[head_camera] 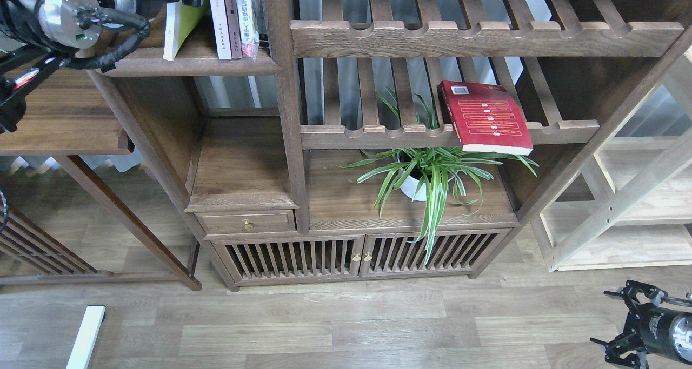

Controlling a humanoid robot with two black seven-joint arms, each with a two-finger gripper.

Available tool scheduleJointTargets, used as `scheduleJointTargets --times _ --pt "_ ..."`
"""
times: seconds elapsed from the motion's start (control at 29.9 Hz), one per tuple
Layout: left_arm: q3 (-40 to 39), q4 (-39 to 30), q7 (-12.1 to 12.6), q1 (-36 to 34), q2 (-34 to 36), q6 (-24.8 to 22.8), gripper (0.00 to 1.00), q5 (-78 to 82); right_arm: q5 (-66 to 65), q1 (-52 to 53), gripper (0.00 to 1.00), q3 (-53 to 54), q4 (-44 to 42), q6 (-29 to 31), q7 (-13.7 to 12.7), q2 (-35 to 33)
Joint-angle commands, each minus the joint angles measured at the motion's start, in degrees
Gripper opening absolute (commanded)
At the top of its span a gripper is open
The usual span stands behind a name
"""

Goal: Organize books on shelf
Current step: 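Press the book upright beside the shelf books with the left gripper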

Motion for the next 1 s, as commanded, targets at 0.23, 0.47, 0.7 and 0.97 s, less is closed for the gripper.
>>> scheduleJointTargets --times 0.23,0.47,0.7,0.97 --pt "0.0 -7.0 0.0 0.2 4.6 -6.6 0.62 -0.2 0.0 -0.1 1.0 0.0 0.0 0.0 0.0 0.0" --pt "0.1 -11.0 0.0 0.3 8.7 -9.0 0.63 -0.6 0.0 -0.1 1.0 0.0 0.0 0.0 0.0 0.0" --pt "0.5 -15.8 0.0 0.3 13.9 -9.4 0.63 -1.7 0.0 -0.3 1.0 0.0 0.0 0.0 0.0 0.1" --pt "1.1 -22.3 0.0 0.7 22.9 -13.7 0.63 -4.2 0.0 -0.5 1.0 0.0 0.1 -0.1 0.0 0.2"
